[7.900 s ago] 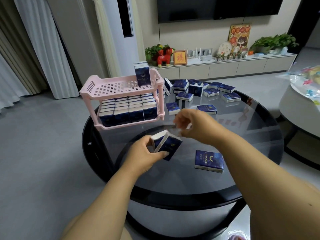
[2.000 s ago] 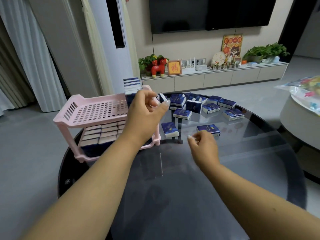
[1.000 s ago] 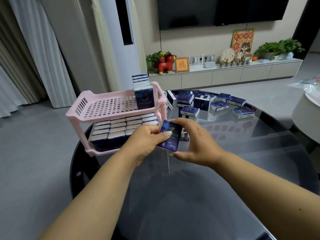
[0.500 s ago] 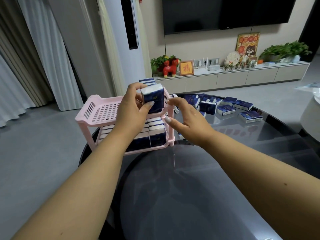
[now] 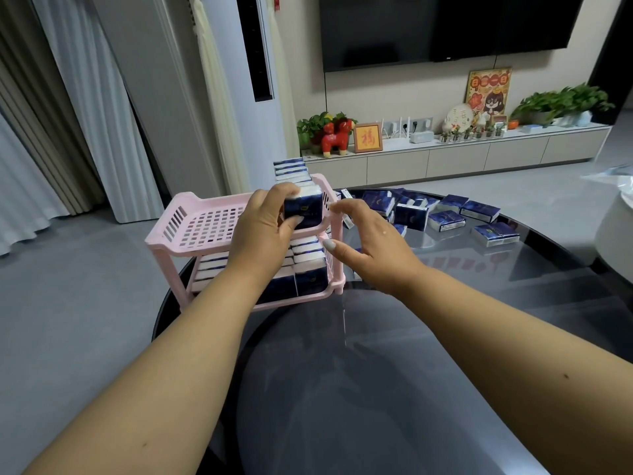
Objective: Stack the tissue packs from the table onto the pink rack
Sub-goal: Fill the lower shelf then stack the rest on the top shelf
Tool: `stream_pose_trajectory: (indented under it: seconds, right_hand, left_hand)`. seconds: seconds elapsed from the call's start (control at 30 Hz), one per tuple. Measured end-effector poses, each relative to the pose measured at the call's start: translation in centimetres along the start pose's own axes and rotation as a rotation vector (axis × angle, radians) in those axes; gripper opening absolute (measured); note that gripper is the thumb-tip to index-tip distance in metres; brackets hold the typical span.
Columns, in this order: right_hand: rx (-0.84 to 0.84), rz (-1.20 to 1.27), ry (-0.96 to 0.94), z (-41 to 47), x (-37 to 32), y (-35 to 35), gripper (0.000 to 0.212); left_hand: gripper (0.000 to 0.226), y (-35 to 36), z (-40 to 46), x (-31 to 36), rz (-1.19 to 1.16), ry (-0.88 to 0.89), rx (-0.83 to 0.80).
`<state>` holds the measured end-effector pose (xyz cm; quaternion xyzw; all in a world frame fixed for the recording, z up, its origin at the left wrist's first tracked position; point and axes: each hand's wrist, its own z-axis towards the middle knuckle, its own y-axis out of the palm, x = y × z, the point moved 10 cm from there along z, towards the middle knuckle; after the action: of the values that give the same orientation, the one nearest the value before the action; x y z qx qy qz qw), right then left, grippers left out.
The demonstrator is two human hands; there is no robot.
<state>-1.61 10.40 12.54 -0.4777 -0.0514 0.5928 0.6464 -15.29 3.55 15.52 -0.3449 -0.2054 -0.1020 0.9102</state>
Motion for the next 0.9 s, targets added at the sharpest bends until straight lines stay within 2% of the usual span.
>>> stream_pose_trajectory:
  seconds: [0.47,0.63,0.77,0.83,0.9]
  right_hand:
    - [-0.004,-0.009,0.010,-0.1,0.2,0.4,0.055]
    - [-0.021,0.013,0.029,-0.2,0.4,0.4,0.054]
    - [0.021,0.005,0.009,-1.2,0.7,-0.7,0.050]
    - [0.049,0.024,0.056,-2.0,2.2,-1.3,0.047]
    - [0.060,0.035,0.131,-3.0,4.4,-1.6,0.047]
  left_hand:
    - [0.034,-0.7,-0.1,-0.1,0.028,-0.059,0.040]
    - [0.037,-2.3,-0.9,2.0,0.195,0.048,0.230]
    - [0.026,-2.7,-3.3,5.5,0.121,0.161,0.399]
    - [0.022,-1.3,-4.6,7.3,0.032,0.239,0.378]
    - [0.022,1.1,-5.5,8.9,-0.049,0.291,0.286]
